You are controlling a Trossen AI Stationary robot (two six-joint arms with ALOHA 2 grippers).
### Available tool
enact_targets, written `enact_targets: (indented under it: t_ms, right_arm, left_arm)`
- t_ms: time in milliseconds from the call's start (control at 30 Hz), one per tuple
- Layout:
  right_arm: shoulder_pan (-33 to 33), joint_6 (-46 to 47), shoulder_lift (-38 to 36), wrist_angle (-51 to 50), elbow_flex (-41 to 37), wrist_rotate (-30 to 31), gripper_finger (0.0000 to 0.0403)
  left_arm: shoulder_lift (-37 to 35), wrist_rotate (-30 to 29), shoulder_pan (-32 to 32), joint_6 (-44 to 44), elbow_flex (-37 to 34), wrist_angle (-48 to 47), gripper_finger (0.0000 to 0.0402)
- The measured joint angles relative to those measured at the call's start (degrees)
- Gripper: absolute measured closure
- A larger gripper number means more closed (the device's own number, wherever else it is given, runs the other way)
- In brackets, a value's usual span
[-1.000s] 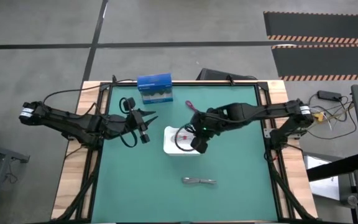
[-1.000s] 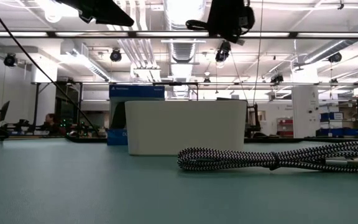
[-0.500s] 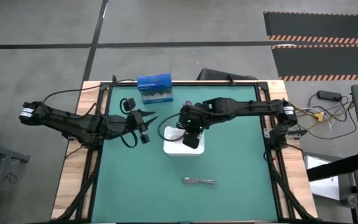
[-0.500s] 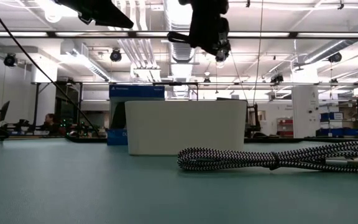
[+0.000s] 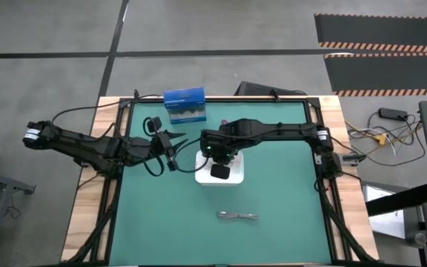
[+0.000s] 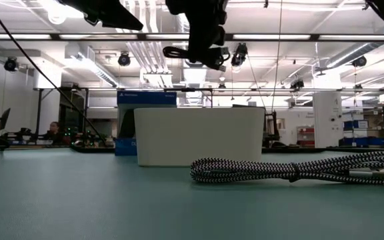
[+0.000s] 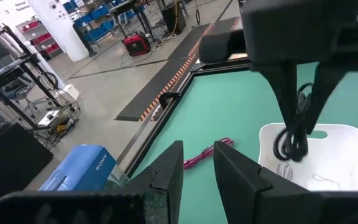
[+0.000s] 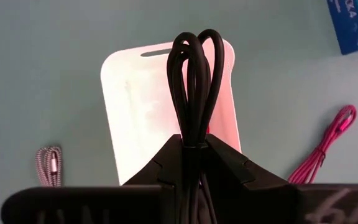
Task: Pick and place USB-C Cables
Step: Put the black charger cable into the white bin
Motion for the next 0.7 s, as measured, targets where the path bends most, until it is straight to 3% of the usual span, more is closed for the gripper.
enact_targets:
  t_ms: [300, 700]
  right_arm:
    - [0.0, -5.91, 3.71, -1.63, 2.43, -0.05, 0.036]
    - [0.04, -6.43, 4.77, -1.68, 2.16, -0.07, 0.036]
  left_arm:
    - [-0.09, -0.15, 0.03, 1.18, 0.0, 0.05, 0.0328]
    - [-0.15, -0.29, 0.07, 2.64, 0.01, 0.69, 0.0328]
